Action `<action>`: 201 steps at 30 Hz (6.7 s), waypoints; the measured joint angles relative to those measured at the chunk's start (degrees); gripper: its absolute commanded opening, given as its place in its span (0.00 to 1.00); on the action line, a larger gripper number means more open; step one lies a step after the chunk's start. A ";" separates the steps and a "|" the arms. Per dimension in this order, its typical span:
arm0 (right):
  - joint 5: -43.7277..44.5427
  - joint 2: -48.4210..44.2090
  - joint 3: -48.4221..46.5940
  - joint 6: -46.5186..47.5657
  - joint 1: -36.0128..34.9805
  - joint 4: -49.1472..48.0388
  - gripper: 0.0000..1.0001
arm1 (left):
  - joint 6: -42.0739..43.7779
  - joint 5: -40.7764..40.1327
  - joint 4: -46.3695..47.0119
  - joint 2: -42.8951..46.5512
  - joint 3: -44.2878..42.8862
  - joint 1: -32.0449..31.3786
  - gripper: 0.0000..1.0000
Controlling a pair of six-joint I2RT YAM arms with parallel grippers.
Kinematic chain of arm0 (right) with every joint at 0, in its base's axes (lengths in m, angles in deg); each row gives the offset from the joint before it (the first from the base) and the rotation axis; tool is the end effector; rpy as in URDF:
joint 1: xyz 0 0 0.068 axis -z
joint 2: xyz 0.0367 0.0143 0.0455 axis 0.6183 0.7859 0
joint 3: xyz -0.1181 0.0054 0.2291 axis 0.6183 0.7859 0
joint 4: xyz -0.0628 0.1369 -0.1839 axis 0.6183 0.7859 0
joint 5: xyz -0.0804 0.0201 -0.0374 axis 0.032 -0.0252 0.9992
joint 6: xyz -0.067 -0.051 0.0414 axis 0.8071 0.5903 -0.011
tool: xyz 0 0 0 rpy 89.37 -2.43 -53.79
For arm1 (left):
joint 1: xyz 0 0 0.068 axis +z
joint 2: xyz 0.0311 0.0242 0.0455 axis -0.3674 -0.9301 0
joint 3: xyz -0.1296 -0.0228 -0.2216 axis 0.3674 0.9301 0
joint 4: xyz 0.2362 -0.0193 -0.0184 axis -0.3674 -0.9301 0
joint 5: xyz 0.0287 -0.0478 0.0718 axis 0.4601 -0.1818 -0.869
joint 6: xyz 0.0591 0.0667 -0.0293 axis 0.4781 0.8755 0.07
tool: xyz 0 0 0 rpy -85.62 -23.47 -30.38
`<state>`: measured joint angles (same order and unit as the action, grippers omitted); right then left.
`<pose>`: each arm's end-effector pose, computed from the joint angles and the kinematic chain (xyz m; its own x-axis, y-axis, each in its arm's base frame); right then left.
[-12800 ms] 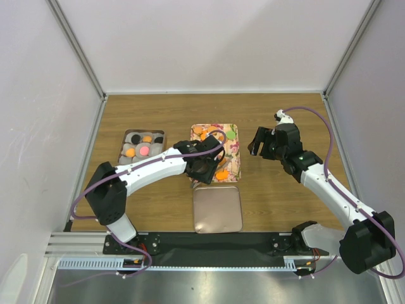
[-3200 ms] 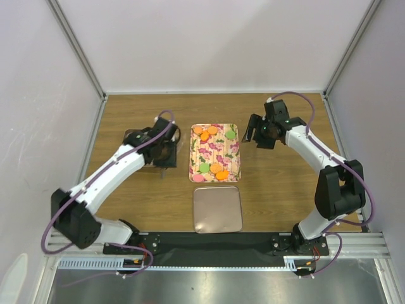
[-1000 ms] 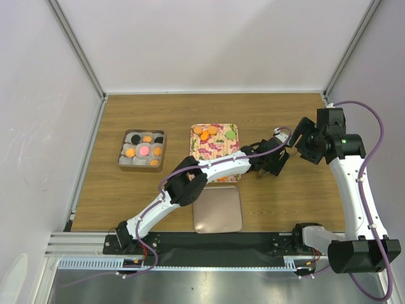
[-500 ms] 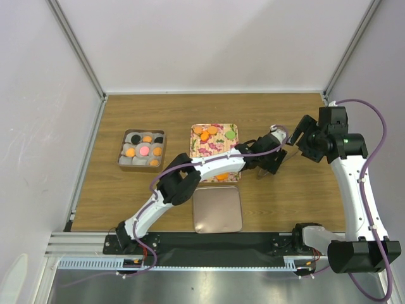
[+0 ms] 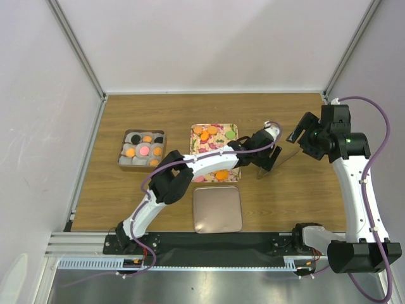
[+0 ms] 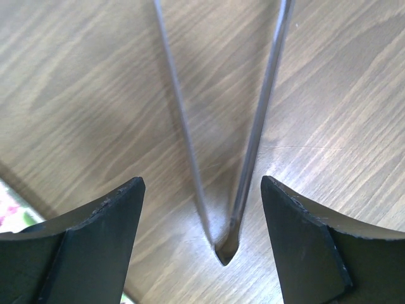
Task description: Pack the cookies
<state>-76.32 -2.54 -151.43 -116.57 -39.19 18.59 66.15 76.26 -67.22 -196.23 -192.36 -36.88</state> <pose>0.2230 0.0067 0.3286 -0.6459 0.5073 -0.5706 0.3443 0.8606 0.3754 0.2862 -0.4500 0.1566 -0.5794 0.3562 -0.7331 0.6632 0.7289 -0.1700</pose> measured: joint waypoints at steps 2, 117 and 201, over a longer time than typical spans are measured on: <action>0.00 0.00 -0.39 0.00 0.00 -0.02 0.75 | 0.00 0.22 0.11 0.74 0.50 0.48 0.80; -2.93 30.71 -4.02 -0.48 -33.59 -12.76 0.00 | -16.35 24.85 -12.87 68.76 57.99 30.56 0.79; 31.08 25.03 -4.42 61.46 -66.75 -41.57 0.77 | -40.83 38.25 -36.57 48.92 26.45 46.99 0.00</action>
<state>-45.24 22.48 -155.84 -55.10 -105.94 -22.98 25.33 114.51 -103.78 -147.31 -165.91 10.11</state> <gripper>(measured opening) 0.781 0.189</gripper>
